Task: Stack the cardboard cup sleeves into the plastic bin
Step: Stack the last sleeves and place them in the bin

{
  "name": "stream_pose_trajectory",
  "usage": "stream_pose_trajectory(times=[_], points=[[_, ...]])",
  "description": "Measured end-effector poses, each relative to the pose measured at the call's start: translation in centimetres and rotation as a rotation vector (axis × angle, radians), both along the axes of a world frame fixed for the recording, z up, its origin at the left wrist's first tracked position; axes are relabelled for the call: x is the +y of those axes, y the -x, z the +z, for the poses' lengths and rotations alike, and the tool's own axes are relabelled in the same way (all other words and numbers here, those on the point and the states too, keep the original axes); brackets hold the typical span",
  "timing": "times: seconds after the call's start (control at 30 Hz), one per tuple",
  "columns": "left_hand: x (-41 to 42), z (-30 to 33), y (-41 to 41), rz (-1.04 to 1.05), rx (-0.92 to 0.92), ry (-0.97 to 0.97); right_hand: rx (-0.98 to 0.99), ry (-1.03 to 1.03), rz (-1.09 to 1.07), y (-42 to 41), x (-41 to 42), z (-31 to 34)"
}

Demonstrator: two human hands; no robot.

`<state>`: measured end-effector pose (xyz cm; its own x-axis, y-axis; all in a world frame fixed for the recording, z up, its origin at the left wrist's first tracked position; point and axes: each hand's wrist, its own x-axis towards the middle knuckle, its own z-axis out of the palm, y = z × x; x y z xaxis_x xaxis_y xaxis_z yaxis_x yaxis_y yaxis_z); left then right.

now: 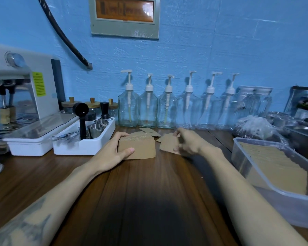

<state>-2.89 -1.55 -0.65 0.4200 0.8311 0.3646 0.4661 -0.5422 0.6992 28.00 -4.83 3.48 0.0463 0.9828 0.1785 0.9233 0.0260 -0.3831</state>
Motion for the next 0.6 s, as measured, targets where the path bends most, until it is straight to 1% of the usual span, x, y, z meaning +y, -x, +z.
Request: stream_pose_trajectory(times=[0.03, 0.13, 0.2, 0.27, 0.3, 0.33, 0.37, 0.47, 0.53, 0.6], points=[[0.0, 0.0, 0.0, -0.003, 0.002, -0.004, 0.064, -0.062, 0.009, 0.1, -0.1, 0.2], [0.1, -0.1, 0.0, -0.008, 0.024, -0.025, 0.339, -0.26, 0.029, 0.9, -0.9, 1.5], [0.0, 0.0, -0.2, -0.03, 0.023, -0.003, 0.503, -0.358, 0.088, 2.3, -1.7, 2.4], [0.0, 0.0, -0.2, -0.062, 0.0, 0.053, 0.631, -0.366, 0.23, 4.3, -2.5, 2.6], [0.0, -0.1, -0.1, -0.078, -0.011, 0.076, 0.651, -0.342, 0.3, 5.4, -2.9, 2.5], [-0.1, -0.1, 0.0, -0.097, -0.019, 0.094, 0.628, -0.313, 0.347, 6.5, -3.1, 2.2], [-0.2, 0.0, 0.0, -0.118, -0.022, 0.106, 0.556, -0.291, 0.368, 7.4, -3.1, 1.9], [-0.6, 0.1, 0.0, -0.125, -0.005, 0.092, 0.266, -0.284, 0.36, 9.1, -3.0, 0.7], [-0.6, 0.0, -0.1, -0.088, -0.015, 0.077, 0.184, -0.309, 0.364, 9.8, -2.9, -0.2], [-0.5, -0.1, -0.2, -0.067, -0.037, 0.062, 0.163, -0.366, 0.363, 10.5, -2.9, -1.0]])
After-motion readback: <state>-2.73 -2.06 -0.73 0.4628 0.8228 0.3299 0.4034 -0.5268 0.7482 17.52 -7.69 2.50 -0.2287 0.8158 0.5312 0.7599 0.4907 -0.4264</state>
